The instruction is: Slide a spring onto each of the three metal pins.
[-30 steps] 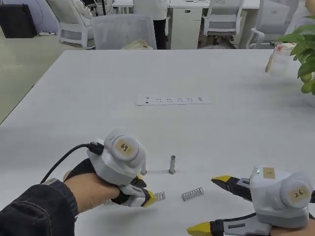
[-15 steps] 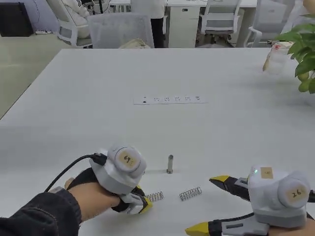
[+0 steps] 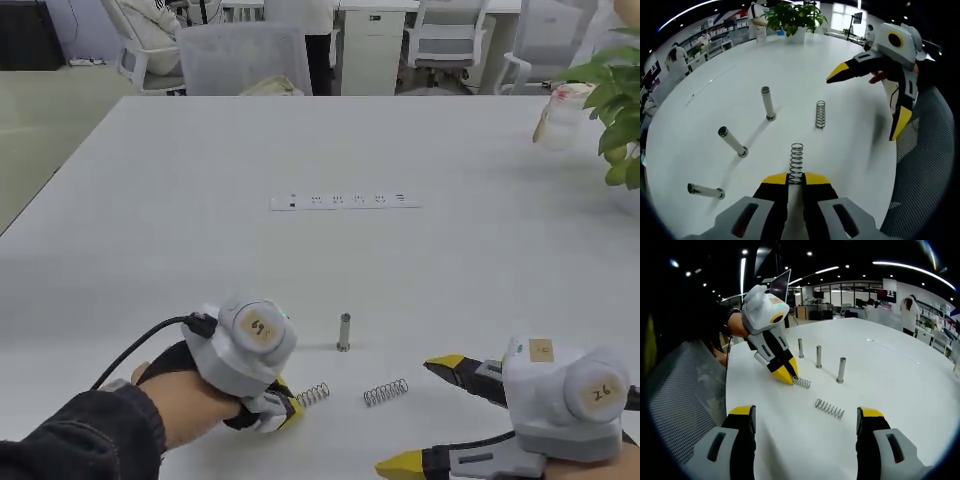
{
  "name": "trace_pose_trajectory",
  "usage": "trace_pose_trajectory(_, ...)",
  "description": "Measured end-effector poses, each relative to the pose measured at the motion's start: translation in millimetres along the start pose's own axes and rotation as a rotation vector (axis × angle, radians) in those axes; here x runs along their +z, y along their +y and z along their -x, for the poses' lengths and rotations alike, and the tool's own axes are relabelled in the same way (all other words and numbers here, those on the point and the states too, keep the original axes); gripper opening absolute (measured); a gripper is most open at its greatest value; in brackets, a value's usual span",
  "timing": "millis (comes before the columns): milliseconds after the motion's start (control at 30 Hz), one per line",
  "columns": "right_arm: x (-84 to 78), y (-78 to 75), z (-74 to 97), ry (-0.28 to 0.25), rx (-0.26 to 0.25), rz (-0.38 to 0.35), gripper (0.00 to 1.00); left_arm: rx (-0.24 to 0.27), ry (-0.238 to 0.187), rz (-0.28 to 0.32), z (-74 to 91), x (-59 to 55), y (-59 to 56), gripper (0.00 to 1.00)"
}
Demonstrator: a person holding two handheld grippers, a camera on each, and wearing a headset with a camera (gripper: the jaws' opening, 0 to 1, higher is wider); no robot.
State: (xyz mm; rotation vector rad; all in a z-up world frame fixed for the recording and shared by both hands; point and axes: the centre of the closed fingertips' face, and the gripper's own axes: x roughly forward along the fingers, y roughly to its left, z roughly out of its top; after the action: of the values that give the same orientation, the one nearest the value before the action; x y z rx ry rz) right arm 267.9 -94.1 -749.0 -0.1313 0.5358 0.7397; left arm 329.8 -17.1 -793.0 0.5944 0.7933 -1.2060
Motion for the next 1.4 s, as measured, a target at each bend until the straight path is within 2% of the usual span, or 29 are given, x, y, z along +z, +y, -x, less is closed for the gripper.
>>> trace_pose_trajectory(167, 2.0, 0.2, 0.7, 0.000, 0.001, 0.005, 0.81, -0.003, -0.014, -0.013, 3.4, 2.9, -1.6, 0.02)
trace_pose_trajectory(433, 12.6, 4.4, 2.3, -0.008, 0.009, 0.030, 0.79, -0.015, -0.038, -0.052, 14.9, 2.6, -9.7, 0.02)
trace_pose_trajectory(667, 22.3, 12.6, 1.0, -0.007, 0.037, 0.065, 0.77, -0.044, -0.076, -0.100, 29.4, 3.7, -20.0, 0.02)
trace_pose_trajectory(833, 26.5, 20.5, -2.9, 0.002, 0.070, 0.085, 0.74, -0.069, -0.101, -0.139, 39.4, 4.3, -29.5, 0.02)
trace_pose_trajectory(933, 29.4, 27.6, -6.4, 0.009, 0.107, 0.097, 0.69, -0.072, -0.111, -0.153, 45.0, 4.2, -33.5, 0.02)
trace_pose_trajectory(1400, 45.9, 49.3, -27.9, 0.024, 0.233, 0.125, 0.48, -0.087, -0.154, -0.168, 59.7, 6.8, -42.3, 0.02)
